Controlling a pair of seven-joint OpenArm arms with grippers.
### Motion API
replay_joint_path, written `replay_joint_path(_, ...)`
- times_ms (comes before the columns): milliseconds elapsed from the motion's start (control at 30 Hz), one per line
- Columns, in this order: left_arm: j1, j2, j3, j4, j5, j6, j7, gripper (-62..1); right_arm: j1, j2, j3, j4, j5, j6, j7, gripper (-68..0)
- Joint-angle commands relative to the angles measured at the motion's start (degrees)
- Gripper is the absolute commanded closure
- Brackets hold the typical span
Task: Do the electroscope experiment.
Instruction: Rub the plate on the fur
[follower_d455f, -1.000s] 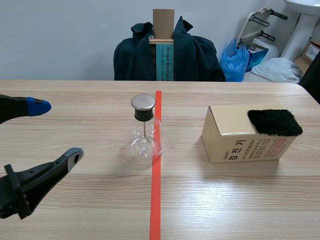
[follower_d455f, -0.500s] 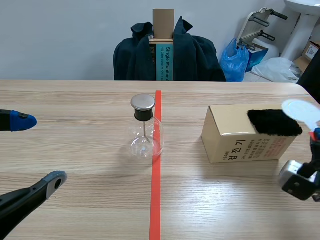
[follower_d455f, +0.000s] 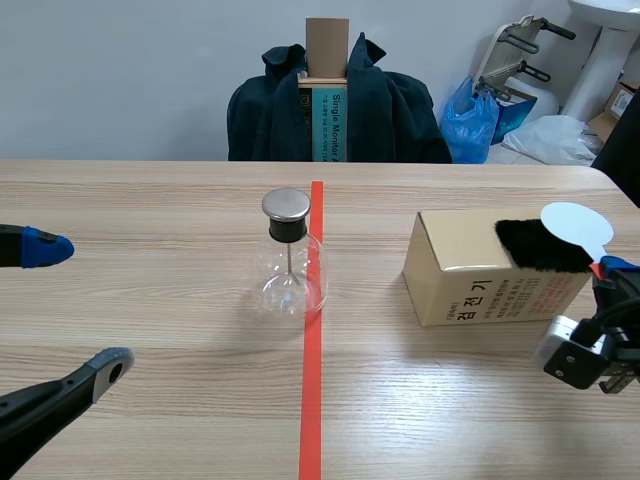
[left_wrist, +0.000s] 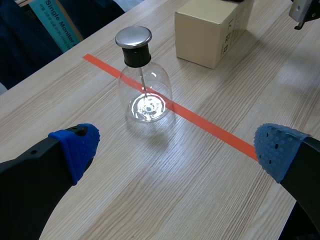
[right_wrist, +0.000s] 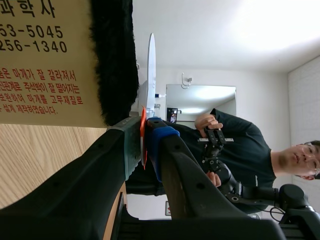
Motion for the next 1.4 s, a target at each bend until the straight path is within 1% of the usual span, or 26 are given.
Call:
replay_joint_path(0, -0.6, 0.3, 0.2, 0.4, -0.6, -0.1, -0.7, -62.3, 0.2, 1.2, 0.2, 1.7, 0.4, -3.0, 0.0, -0.6)
replay_joint_path(100, -0.6, 0.3, 0.2, 0.4, -0.6, -0.1, -0.7, -62.3, 0.2, 1.2, 0.2, 1.7, 0.4, -3.0, 0.0, -0.7)
replay_joint_path(200, -0.6, 0.3, 0.2, 0.4, -0.6, -0.1, -0.7, -62.3, 0.2, 1.2, 0.2, 1.7, 0.4, -1.7, 0.2, -0.6)
replay_joint_path(267, -0.6, 0.3, 0.2, 0.4, -0.6, -0.1, -0.7, -62.3, 0.1, 1.2, 0.2, 1.7, -0.2, 1.2, 1.8, -0.6)
replay_joint_path(333, -0.6, 0.3, 0.2, 0.4, -0.6, -0.1, -0.7, -62.3, -0.1, 1.2, 0.2, 1.6, -1.7, 4.0, 5.4, -0.7)
replay_joint_path(367, -0.6, 0.3, 0.2, 0.4, -0.6, -0.1, -0.7, -62.3, -0.3, 1.2, 0.2, 1.6, -1.7, 4.9, 7.6, -0.7)
replay_joint_path(400, -0.6, 0.3, 0.2, 0.4, -0.6, -0.1, -0.7, -62.3, -0.4, 1.2, 0.2, 1.6, -1.7, 4.9, 9.0, -0.7)
replay_joint_path(433, -0.6, 0.3, 0.2, 0.4, -0.6, -0.1, -0.7, -62.3, -0.4, 1.2, 0.2, 1.6, -1.7, 4.9, 9.2, -0.7)
replay_joint_path(467, -0.6, 0.3, 0.2, 0.4, -0.6, -0.1, -0.7, -62.3, -0.4, 1.2, 0.2, 1.6, -1.7, 4.9, 7.9, -0.7)
replay_joint_path(567, -0.6, 0.3, 0.2, 0.4, -0.6, -0.1, -0.7, -62.3, -0.4, 1.3, 0.6, 1.6, -1.5, 4.9, 1.0, -0.6)
replay_joint_path(600, -0.6, 0.3, 0.2, 0.4, -0.6, -0.1, -0.7, -62.3, -0.4, 1.3, 0.9, 1.6, -1.5, 4.9, 0.5, -0.6)
replay_joint_path(633, -0.6, 0.3, 0.2, 0.4, -0.6, -0.1, -0.8, -62.3, -0.4, 1.2, 0.9, 1.6, -1.5, 4.9, 0.9, -0.7)
replay_joint_path(733, -0.6, 0.3, 0.2, 0.4, -0.6, -0.1, -0.8, -62.3, -0.6, 0.9, 0.8, 1.6, -1.5, 5.0, 8.5, -0.7)
replay_joint_path(767, -0.6, 0.3, 0.2, 0.4, -0.6, -0.1, -0.8, -62.3, -0.6, 0.7, 0.8, 1.6, -1.6, 4.9, 9.2, -0.7)
replay_joint_path(800, -0.6, 0.4, 0.2, 0.4, -0.6, -0.1, -0.8, -62.3, -0.6, 0.6, 0.8, 1.6, -1.5, 4.8, 7.9, -0.6)
replay_joint_path(867, -0.6, 0.9, 0.2, 0.4, -0.5, -0.1, -0.7, -62.3, -0.6, 0.6, 1.1, 1.6, -1.5, 4.6, 1.5, -0.7)
replay_joint_path(900, -0.6, 1.1, 0.2, 0.4, -0.3, -0.1, -0.7, -62.3, -0.6, 0.6, 1.1, 1.6, -1.5, 4.8, 0.0, -0.7)
replay_joint_path(933, -0.6, 1.1, 0.2, 0.4, -0.3, -0.1, -0.7, -62.3, -0.6, 0.6, 1.1, 1.6, -1.9, 4.8, 0.5, -0.7)
replay_joint_path(1033, -0.6, 1.1, 0.2, 0.4, -0.3, -0.1, -0.5, -62.3, -0.7, 0.2, 0.9, 1.6, -4.0, 4.7, 8.4, -0.7)
replay_joint_path(1067, -0.6, 1.1, 0.2, 0.4, -0.3, -0.1, -0.4, -62.3, -0.7, -0.2, 0.8, 1.6, -4.0, 4.7, 8.5, -0.7)
replay_joint_path(1100, -0.6, 1.1, 0.2, 0.4, -0.3, -0.1, -0.2, -62.3, -0.7, -0.4, 0.9, 1.6, -3.8, 4.7, 6.1, -0.7)
replay_joint_path(1167, -0.6, 1.1, 0.2, 0.4, -0.3, -0.1, -0.1, -62.3, -0.7, -0.5, 1.0, 1.6, -3.8, 5.0, -0.2, -0.6)
replay_joint_path(1200, -0.6, 1.1, 0.2, 0.4, -0.3, -0.1, 0.0, -62.3, -0.7, -0.3, 1.1, 1.6, -3.8, 5.0, -1.8, -0.7)
replay_joint_path(1233, -0.6, 1.1, 0.2, 0.4, -0.3, -0.1, 0.1, -62.3, -0.7, -0.1, 1.1, 1.6, -4.0, 5.0, -1.5, -0.7)
replay_joint_path(1333, -0.6, 1.1, 0.2, 0.4, -0.3, -0.1, 0.1, -62.3, -0.7, -0.4, 0.7, 1.6, -4.1, 5.0, 7.6, -0.7)
replay_joint_path(1367, -0.6, 1.1, 0.2, 0.4, -0.3, -0.1, 0.1, -62.3, -0.7, -0.7, 0.6, 1.6, -4.1, 5.0, 8.3, -0.7)
